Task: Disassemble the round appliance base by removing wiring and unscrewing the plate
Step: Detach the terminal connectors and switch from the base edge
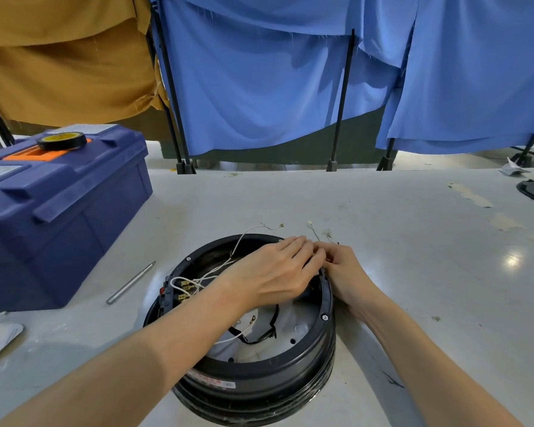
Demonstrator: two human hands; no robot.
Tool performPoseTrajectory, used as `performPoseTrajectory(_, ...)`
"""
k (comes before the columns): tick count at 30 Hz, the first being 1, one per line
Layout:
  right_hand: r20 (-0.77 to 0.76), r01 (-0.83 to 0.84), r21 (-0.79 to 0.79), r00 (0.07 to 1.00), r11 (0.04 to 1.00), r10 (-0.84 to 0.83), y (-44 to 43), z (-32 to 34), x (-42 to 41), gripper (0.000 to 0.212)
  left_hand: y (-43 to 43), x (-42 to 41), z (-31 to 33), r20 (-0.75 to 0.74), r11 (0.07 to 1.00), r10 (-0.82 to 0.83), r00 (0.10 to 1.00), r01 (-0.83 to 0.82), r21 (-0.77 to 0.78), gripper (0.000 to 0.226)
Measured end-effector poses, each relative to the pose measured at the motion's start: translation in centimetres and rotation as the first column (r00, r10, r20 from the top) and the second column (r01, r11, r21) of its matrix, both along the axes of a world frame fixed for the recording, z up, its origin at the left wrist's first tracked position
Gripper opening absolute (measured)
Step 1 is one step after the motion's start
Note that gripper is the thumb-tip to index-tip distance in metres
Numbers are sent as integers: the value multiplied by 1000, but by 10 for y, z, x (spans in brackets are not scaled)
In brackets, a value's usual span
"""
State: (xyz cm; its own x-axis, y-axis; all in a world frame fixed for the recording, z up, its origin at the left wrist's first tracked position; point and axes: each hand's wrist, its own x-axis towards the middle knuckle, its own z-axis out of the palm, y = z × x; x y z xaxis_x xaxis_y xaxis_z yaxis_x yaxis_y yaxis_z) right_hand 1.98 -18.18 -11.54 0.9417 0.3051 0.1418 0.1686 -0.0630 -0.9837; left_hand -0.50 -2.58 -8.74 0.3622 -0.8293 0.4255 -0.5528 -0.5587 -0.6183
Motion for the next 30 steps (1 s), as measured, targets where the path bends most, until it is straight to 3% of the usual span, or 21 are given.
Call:
performPoseTrajectory(7, 2, 27, -33, 1000, 999, -27, 0, 1, 1, 30, 5, 2, -1, 141, 977, 47, 989, -75, 200, 34)
performPoseTrajectory(17, 5, 27, -36, 1000, 999, -27, -1, 4, -2, 32, 7, 8, -1, 101, 972, 38, 994, -60, 225, 28)
performPoseTrajectory(19, 13, 32, -54, 999, 998, -32, -2, 4, -2, 32, 5, 8, 10, 70, 987, 70, 995, -79, 143, 27)
performPoseTrajectory(22, 16, 29, -91, 999, 995, -28, 2, 4, -4, 29, -1, 10, 42, -45, 953, 129, 991, -136, -270, 37)
performPoseTrajectory(25, 7, 42, -70, 999, 997, -41, 3, 5, -6, 39, -3, 6, 33, -96, 968, 223, 970, -232, -95, 43)
performPoseTrajectory(30, -34, 108, -42, 993, 993, -110, 4, 6, -6, 24, 9, -1, 34, -117, 905, 408, 906, -418, -82, 68)
